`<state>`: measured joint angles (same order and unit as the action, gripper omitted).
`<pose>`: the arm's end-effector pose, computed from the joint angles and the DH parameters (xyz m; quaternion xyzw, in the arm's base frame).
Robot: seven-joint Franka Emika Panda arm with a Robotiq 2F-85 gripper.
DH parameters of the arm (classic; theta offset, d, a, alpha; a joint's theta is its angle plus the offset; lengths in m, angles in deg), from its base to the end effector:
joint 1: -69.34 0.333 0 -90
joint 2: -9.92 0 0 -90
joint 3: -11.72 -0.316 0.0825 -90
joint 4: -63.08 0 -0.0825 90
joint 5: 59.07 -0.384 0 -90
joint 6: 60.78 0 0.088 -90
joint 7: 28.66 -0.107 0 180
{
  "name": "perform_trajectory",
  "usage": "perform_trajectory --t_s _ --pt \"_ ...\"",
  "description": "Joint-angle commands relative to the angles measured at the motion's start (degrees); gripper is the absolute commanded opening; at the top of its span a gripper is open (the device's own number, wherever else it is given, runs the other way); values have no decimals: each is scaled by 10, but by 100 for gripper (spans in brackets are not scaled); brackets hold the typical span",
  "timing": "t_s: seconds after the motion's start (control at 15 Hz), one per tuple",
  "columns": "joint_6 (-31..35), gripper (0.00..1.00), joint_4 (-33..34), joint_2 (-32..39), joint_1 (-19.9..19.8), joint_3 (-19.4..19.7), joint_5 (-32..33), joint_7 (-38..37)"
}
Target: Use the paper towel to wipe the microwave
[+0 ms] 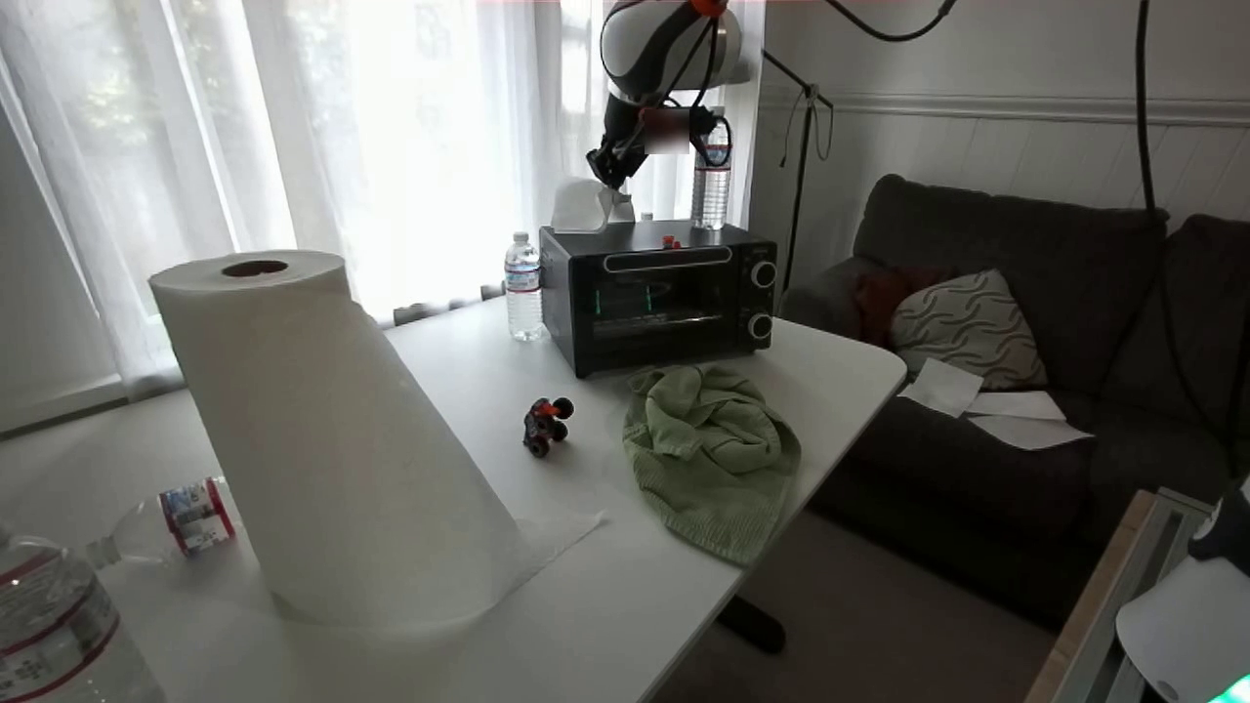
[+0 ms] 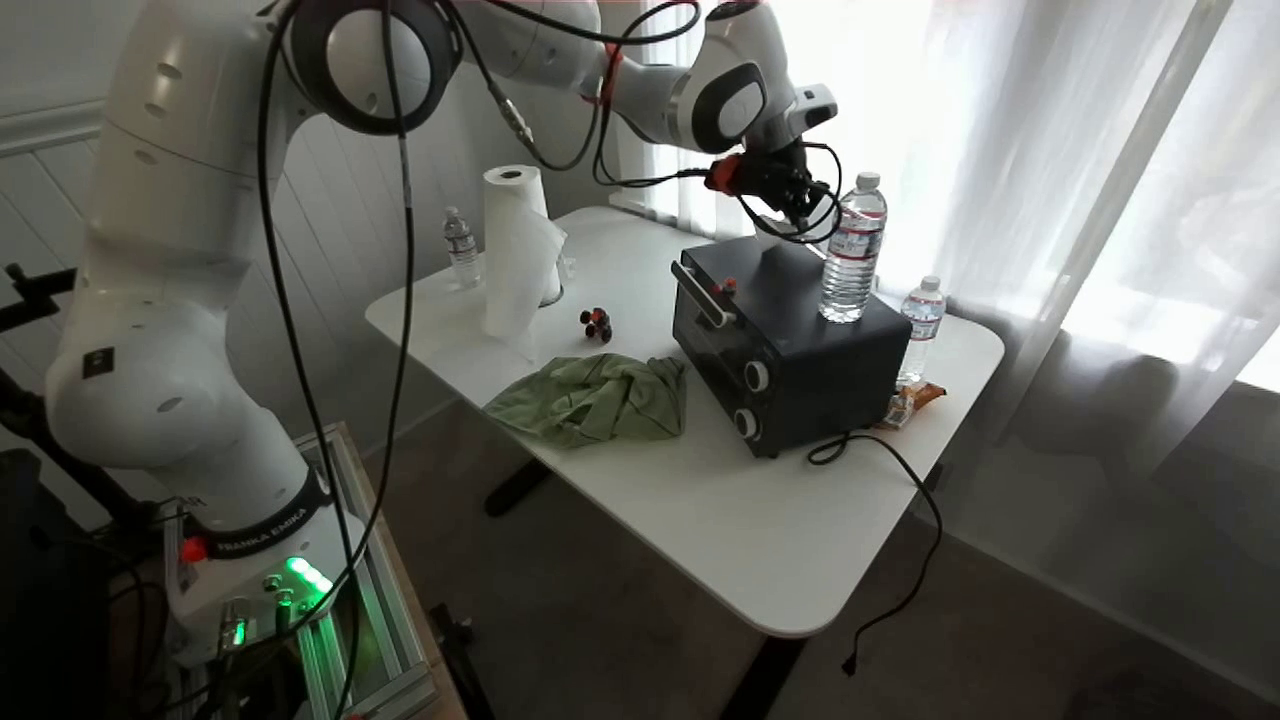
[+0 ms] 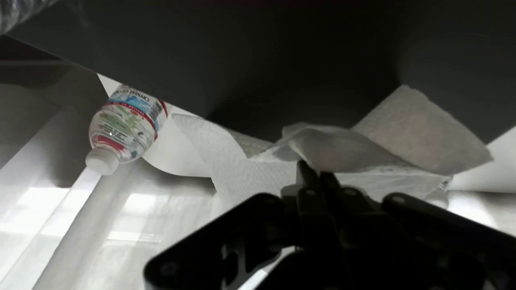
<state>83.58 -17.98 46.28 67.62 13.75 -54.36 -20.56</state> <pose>0.7583 -0.0427 0.3796 0.9692 0.0695 0.2273 0.0643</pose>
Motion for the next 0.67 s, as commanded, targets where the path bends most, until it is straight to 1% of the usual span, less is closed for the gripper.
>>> perform_trajectory --t_s 0.0,0.27,0.6 --pt "-35 6 -11 -1 6 7 11 -18" --pt "-94 5 -14 1 3 -5 2 -7" --pt "-160 5 -19 -10 1 -31 -12 15"
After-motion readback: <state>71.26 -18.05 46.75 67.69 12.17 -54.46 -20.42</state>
